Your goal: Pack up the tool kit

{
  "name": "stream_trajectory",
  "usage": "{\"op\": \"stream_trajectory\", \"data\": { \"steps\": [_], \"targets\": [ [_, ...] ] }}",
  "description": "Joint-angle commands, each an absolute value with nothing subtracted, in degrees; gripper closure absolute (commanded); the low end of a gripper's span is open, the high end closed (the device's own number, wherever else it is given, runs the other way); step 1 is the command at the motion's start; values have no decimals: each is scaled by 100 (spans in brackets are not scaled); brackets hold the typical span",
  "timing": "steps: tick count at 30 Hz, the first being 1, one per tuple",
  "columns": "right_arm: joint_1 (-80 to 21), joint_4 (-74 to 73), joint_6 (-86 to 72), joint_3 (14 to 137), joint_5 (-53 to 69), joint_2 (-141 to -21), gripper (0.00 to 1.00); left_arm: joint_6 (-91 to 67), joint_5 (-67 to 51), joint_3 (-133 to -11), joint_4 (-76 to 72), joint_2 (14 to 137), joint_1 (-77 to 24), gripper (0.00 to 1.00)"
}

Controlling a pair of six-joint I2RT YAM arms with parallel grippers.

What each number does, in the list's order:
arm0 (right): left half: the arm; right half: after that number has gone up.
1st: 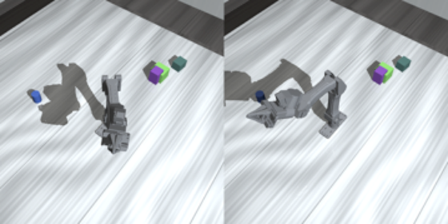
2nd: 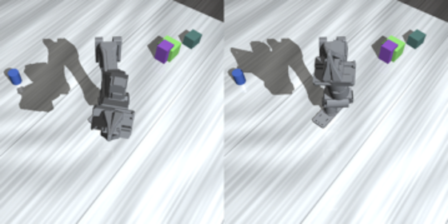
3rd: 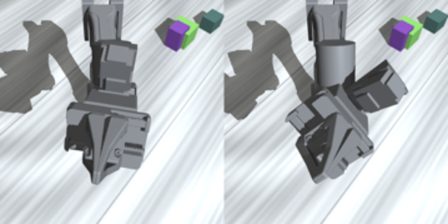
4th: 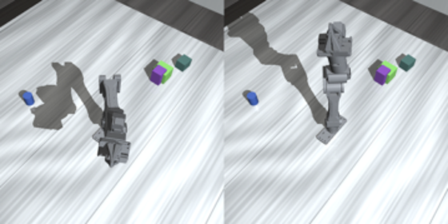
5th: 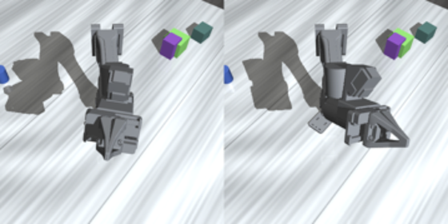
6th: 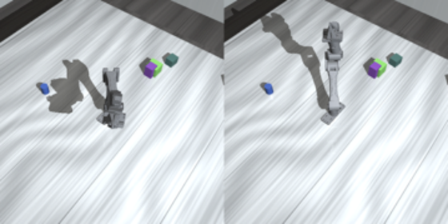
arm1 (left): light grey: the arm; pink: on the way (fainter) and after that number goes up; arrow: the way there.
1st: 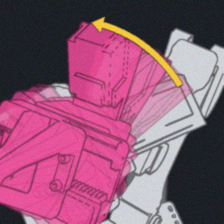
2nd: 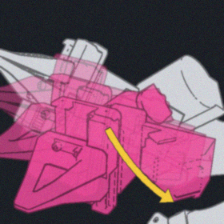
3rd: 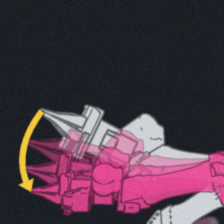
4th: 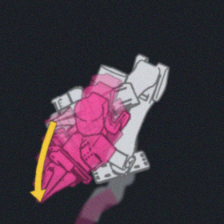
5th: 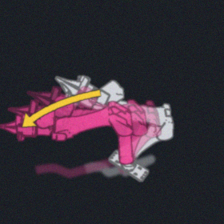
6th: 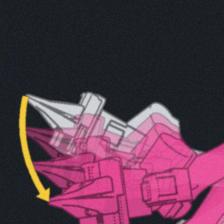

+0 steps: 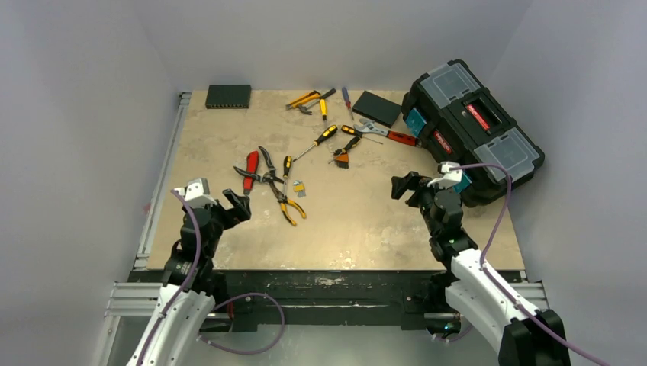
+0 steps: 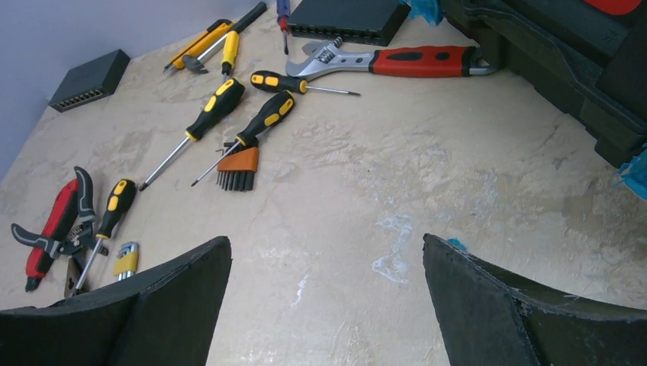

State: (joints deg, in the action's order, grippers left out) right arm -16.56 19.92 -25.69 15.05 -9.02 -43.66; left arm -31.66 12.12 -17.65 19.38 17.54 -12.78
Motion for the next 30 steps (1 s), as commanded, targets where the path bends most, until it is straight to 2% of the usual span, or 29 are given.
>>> {"op": "stream_trajectory", "data": {
  "steps": [1,5,12,18,21,27,30],
  "targets": [
    [-1670,1943,-2693,1791,-966,-4420,5,-2975,835,-1748,1560,1849,-1283,0],
    [-1670,1627,-2914,1890,-1172,-4392,5,-2978,832,-1861,1601,2143,-1283,0],
    [-1661,-148,-3496,2903,-1347,-3967,5,-2916,605,-1830,1499,2144,-1283,0],
    [-1661,-1162,-2918,4173,-1732,-3999,7,-2737,-74,-1726,1120,2246,-1283,0],
    [-1661,-1504,-2505,4995,-2083,-4354,6,-2701,-209,-1724,1062,2277,-1279,0],
    [-1633,-2612,-1702,7156,-3139,-5895,4,-2696,-244,-1685,1017,2241,-1283,0],
    [-1424,-2817,-1452,7821,-3194,-6401,3,-2693,-250,-1687,994,2256,-1283,0]
  ]
}}
